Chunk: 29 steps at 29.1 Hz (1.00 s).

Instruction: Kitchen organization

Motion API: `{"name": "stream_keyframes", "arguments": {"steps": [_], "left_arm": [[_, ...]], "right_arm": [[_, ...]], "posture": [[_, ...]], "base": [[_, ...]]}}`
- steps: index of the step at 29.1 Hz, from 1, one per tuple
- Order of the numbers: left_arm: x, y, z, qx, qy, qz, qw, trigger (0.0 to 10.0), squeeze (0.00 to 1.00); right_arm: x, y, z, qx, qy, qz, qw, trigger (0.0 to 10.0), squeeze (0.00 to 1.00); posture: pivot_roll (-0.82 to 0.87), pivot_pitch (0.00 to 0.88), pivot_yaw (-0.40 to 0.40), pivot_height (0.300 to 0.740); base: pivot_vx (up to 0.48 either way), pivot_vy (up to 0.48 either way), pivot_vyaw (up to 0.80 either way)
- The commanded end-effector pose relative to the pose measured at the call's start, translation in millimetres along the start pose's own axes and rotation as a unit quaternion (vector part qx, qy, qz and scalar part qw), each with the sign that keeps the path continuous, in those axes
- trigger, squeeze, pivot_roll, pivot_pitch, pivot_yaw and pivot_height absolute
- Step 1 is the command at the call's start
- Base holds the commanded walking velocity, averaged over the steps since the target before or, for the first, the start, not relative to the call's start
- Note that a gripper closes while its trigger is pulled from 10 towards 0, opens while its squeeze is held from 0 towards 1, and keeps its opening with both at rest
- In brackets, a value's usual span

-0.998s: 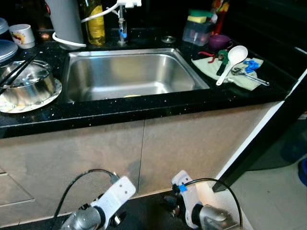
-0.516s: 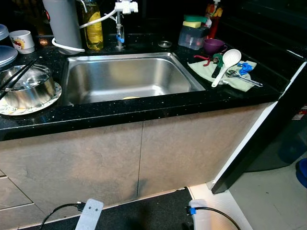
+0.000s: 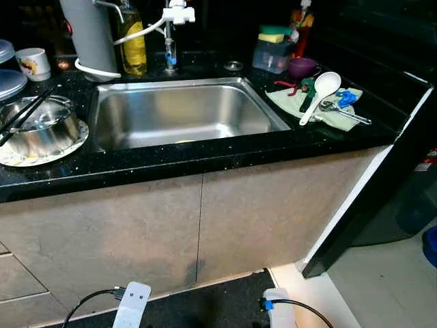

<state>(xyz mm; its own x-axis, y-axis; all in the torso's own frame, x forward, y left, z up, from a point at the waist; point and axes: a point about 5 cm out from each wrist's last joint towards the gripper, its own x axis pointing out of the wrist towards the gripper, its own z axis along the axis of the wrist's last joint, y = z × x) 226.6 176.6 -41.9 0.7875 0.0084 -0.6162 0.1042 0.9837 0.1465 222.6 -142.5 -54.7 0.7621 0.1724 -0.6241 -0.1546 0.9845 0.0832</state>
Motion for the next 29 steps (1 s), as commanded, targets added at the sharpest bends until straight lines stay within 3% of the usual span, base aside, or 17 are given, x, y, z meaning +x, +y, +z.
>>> {"name": "stream_keyframes", "arguments": {"steps": [1,29], "left_arm": [[-0.7,-3.6,-8.2,0.002,0.009,-0.001,1.0,10.0,0.0],[3.5,-2.4,-8.3,-0.003,-0.005,-0.008,1.0,10.0,0.0]], "right_arm": [[-1.4,0.7,-7.0,0.002,0.008,-0.004,1.0,10.0,0.0],[0.1,4.5,-7.8,0.001,0.002,0.005,1.0,10.0,0.0]], "posture": [[-0.02,0.119,-0.044,0.74],[-0.02,0.1,-0.043,0.74]], "base": [[0.0,0.334,0.0],[0.0,0.333,0.0]]}}
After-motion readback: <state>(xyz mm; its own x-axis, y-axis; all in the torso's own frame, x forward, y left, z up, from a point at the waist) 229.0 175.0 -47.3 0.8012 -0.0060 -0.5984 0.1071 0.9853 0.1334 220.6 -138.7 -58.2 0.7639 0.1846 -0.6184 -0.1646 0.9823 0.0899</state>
